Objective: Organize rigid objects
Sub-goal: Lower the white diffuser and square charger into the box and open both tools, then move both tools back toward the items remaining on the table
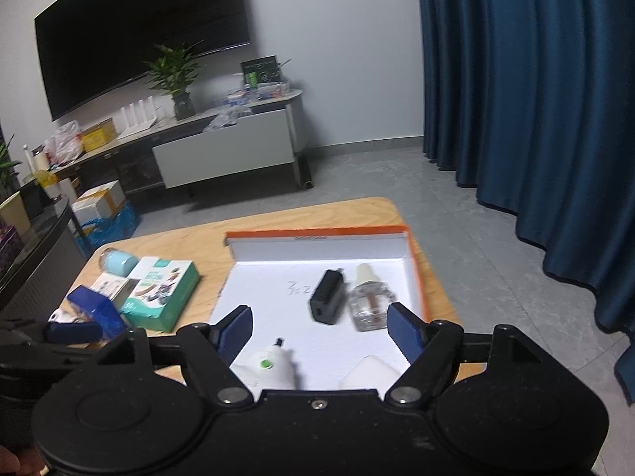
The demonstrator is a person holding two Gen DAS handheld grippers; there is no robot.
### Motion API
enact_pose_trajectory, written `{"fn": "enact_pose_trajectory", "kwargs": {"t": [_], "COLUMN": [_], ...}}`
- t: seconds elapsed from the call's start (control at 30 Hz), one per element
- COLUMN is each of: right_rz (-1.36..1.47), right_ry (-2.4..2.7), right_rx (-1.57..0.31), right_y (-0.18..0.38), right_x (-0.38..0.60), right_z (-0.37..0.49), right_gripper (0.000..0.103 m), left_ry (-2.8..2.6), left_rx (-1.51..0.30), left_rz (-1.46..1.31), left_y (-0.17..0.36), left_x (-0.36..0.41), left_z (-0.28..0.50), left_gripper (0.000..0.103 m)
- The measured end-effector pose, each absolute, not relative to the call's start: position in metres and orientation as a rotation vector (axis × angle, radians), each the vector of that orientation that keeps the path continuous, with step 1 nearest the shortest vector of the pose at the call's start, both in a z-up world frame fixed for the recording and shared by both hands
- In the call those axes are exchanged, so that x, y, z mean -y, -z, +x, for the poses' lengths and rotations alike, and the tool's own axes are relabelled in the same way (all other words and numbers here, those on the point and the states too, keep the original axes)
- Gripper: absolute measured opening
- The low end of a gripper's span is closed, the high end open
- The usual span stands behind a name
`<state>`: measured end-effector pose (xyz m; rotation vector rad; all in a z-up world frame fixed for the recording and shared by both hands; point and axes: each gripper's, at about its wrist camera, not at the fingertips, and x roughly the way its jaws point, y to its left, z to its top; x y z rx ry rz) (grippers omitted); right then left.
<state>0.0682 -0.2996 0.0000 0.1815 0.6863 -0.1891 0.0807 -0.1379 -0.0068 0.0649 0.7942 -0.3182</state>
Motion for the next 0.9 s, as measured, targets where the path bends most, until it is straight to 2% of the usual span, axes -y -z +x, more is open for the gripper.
{"fn": "enact_pose_trajectory", "kwargs": {"t": [0.9], "right_rz": [0.115], "right_ry": [-0.001], "right_rx": [-0.747], "right_y": [0.011], "right_x": [0.217], "right_z": [0.100], "right_gripper": [0.089], "left_ry": [0.169], "left_rx": [-0.782], "left_rz": [-0.013], "left_y": [0.006], "left_x": [0.055], "left_z": [0.082], "left_gripper": [0.095]}}
